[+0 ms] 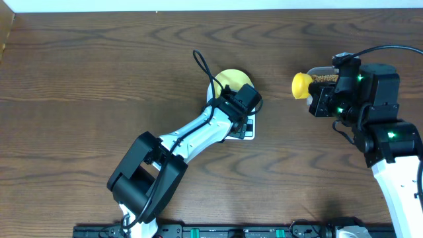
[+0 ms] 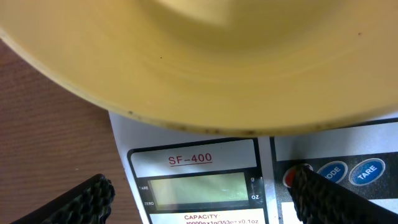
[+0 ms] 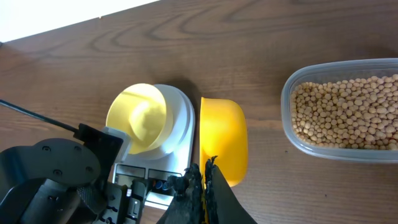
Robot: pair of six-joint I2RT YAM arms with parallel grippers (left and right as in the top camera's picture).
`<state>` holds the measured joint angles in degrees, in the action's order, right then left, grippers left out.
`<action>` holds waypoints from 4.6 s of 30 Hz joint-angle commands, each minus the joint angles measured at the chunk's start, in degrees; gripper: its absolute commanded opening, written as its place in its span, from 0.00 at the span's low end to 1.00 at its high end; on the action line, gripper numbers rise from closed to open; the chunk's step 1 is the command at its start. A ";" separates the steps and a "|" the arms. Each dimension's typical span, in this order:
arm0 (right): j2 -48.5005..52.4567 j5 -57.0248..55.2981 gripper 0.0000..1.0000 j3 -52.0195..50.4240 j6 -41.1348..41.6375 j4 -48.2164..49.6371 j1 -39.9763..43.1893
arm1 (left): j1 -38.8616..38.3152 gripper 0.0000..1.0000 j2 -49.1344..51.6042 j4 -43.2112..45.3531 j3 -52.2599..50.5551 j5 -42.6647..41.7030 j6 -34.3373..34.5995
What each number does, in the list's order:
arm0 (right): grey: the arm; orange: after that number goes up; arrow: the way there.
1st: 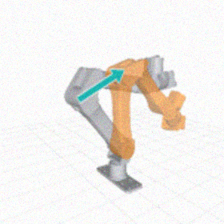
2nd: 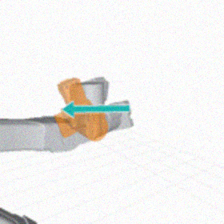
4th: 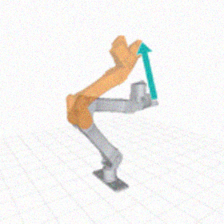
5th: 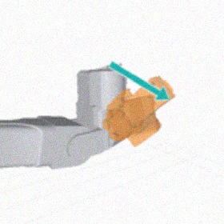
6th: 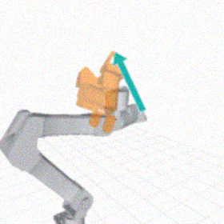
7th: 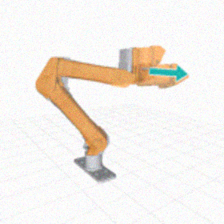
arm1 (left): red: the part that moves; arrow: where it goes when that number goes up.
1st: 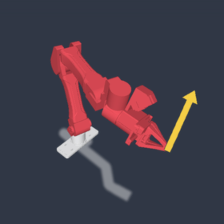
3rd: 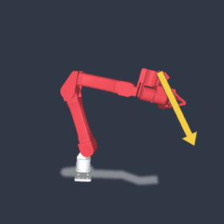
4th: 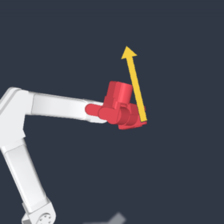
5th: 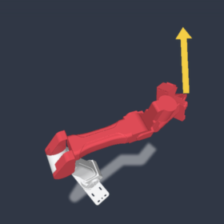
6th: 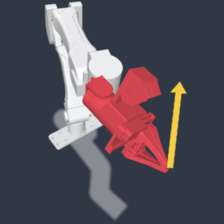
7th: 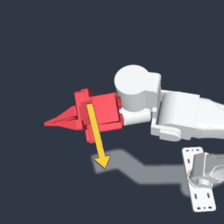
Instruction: Scoop item into bowl and weigh 50g on scale
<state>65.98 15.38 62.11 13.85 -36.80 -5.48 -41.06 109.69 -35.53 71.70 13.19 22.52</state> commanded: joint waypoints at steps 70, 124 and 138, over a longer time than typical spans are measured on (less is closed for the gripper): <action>-0.07 -0.48 0.01 1.20 -1.97 1.97 0.28 | -0.17 0.93 -12.11 -3.28 -2.14 0.76 0.28; 1.81 -4.39 0.01 1.20 -4.74 3.39 0.31 | 8.90 0.94 -33.73 -14.16 -2.16 -13.62 -18.45; 2.01 -7.32 0.01 1.20 -8.35 -0.09 0.31 | 8.90 0.94 -33.73 -14.19 -2.16 -13.64 -18.43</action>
<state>67.79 9.21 62.13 7.49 -35.81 -5.48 -32.40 76.40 -49.58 69.73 -1.17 4.60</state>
